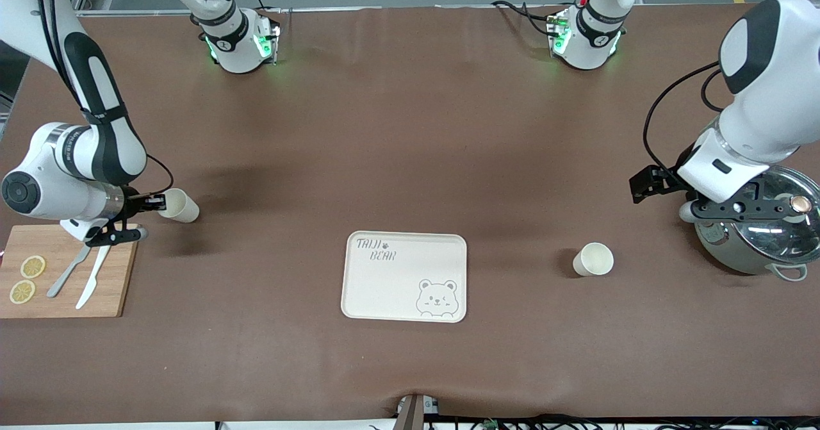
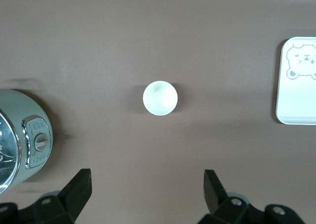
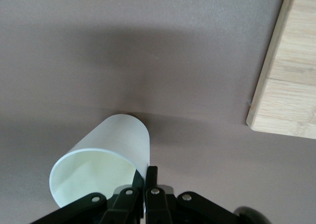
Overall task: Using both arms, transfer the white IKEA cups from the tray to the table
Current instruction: 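Raise the left gripper away while the right gripper lowers its cup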
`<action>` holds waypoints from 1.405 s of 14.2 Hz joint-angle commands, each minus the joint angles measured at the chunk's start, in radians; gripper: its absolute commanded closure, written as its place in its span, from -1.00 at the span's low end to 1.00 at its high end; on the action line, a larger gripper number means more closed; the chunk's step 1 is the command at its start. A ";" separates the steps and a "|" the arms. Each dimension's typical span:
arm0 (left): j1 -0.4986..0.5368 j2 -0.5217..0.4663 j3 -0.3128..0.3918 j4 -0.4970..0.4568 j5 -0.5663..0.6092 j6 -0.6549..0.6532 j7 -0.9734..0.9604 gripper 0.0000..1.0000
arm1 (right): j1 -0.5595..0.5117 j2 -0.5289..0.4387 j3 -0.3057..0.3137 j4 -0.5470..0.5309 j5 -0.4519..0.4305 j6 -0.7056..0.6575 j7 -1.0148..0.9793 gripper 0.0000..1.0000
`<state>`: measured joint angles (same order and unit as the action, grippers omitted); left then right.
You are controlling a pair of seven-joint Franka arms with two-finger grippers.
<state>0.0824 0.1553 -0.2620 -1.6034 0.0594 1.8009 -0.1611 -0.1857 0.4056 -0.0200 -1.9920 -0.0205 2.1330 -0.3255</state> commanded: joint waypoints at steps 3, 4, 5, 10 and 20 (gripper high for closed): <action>0.037 -0.052 0.000 0.013 -0.026 -0.057 -0.006 -1.00 | -0.031 0.001 0.020 -0.021 -0.022 0.018 -0.012 0.97; 0.051 -0.054 -0.002 0.014 -0.026 -0.072 -0.003 -1.00 | -0.034 0.002 0.020 -0.021 -0.022 0.025 -0.012 0.84; 0.062 -0.059 0.000 0.014 -0.026 -0.075 -0.002 -1.00 | -0.037 0.007 0.020 -0.021 -0.022 0.025 -0.010 0.67; 0.099 -0.049 0.000 0.014 -0.055 -0.071 0.011 -1.00 | -0.032 0.007 0.022 -0.010 -0.021 0.010 0.002 -1.00; 0.097 -0.049 0.000 0.007 -0.069 -0.071 0.012 -1.00 | -0.014 0.004 0.025 0.113 -0.023 -0.150 0.005 -1.00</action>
<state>0.1743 0.1109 -0.2593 -1.5985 0.0099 1.7422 -0.1585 -0.1945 0.4166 -0.0047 -1.9033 -0.0235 2.0099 -0.3265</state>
